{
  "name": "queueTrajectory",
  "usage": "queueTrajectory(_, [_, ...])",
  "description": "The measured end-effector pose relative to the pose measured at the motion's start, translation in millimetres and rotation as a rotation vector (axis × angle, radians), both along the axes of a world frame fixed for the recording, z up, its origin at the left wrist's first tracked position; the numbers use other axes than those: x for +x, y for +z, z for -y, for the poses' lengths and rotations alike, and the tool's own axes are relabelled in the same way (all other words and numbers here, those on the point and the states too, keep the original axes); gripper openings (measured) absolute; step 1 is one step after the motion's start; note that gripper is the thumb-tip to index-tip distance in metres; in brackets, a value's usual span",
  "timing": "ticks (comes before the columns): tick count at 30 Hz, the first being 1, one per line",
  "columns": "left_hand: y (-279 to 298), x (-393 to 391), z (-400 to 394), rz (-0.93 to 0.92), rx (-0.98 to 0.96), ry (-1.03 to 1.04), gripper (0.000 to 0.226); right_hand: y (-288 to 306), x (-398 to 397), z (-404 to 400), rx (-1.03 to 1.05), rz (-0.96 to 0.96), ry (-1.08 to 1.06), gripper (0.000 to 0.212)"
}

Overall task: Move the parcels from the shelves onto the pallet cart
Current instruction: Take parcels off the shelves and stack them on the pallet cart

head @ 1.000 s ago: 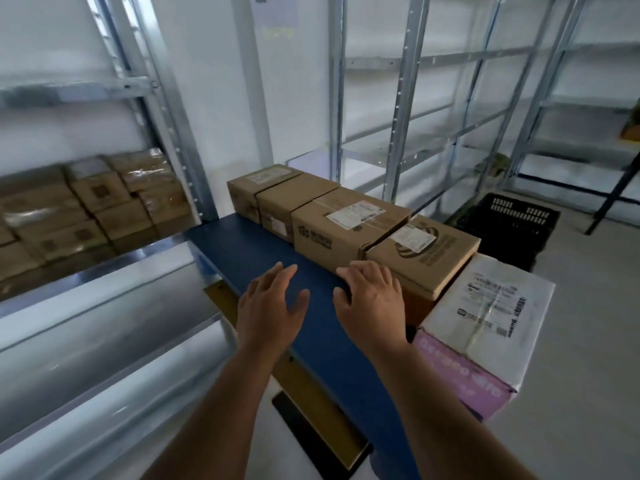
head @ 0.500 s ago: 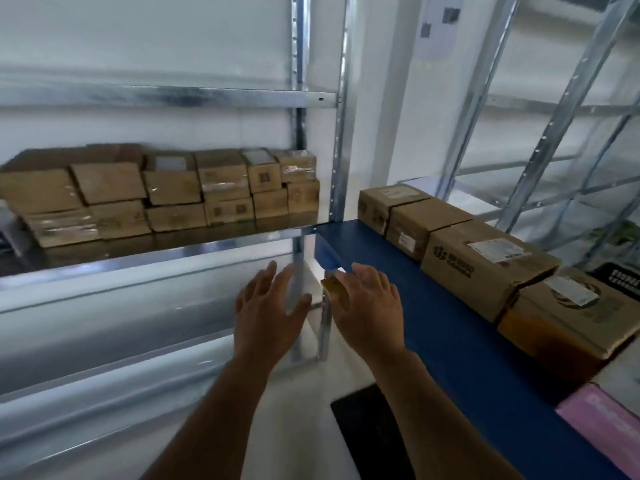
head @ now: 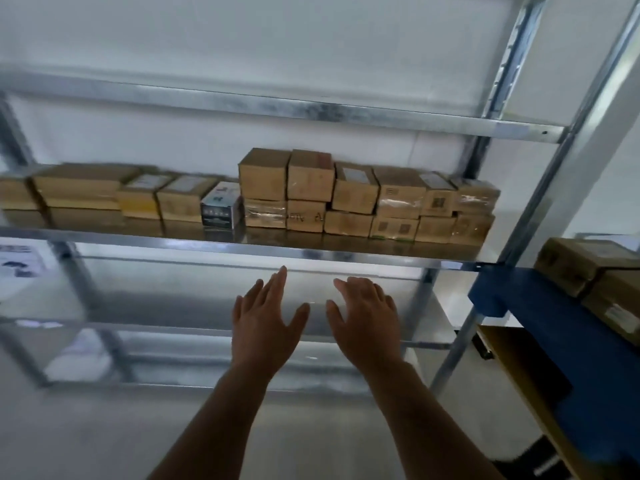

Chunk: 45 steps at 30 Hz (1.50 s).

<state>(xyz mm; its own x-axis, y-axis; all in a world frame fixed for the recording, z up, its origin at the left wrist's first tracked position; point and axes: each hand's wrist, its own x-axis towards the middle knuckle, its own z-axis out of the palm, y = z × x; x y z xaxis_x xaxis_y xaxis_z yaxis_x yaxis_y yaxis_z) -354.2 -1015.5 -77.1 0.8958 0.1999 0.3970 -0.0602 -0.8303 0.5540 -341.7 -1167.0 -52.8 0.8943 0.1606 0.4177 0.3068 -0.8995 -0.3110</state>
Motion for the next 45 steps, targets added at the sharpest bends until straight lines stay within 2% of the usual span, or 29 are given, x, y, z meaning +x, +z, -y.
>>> queueTrajectory(10, [-17, 19, -96, -0.073, -0.006, 0.180, 0.081, -14, 58, -95, 0.025, 0.022, 0.157, 0.050])
queueTrajectory(19, [-19, 130, -149, -0.108, 0.054, 0.227, 0.080, -20, 182, -141, 0.061, 0.030, 0.149, 0.042])
queueTrajectory(21, [-13, 164, -157, -0.122, 0.037, 0.214, 0.076, -17, 215, -149, 0.074, 0.020, 0.136, 0.039])
queueTrajectory(25, [0, 229, -172, -0.104, 0.039, 0.142, 0.049, -6, 279, -158, 0.065, -0.002, 0.099, 0.032])
queueTrajectory(27, [6, 255, -180, -0.086, 0.029, 0.107, 0.043, 0, 310, -160, 0.070, -0.002, 0.079, 0.032])
queueTrajectory(30, [15, 292, -193, -0.108, -0.011, 0.073, 0.045, 6, 347, -161, 0.050, 0.007, 0.020, 0.034])
queueTrajectory(34, [27, 328, -203, -0.053, -0.183, -0.036, 0.040, 18, 386, -166, 0.128, -0.030, -0.046, 0.035])
queueTrajectory(37, [36, 358, -217, -0.016, -0.205, -0.045, 0.043, 26, 407, -174, 0.100, -0.077, -0.122, 0.030])
queueTrajectory(38, [38, 371, -222, -0.030, -0.201, -0.041, 0.047, 28, 413, -175, 0.095, -0.049, -0.137, 0.029])
queueTrajectory(40, [41, 395, -231, -0.073, -0.187, -0.014, 0.055, 32, 425, -179, 0.213, -0.105, -0.179, 0.033])
queueTrajectory(42, [45, 416, -237, -0.085, -0.190, -0.008, 0.051, 34, 438, -185, 0.331, -0.181, -0.222, 0.037])
queueTrajectory(45, [50, 448, -248, -0.175, -0.302, -0.061, 0.058, 38, 456, -192, 0.326, -0.208, -0.271, 0.045])
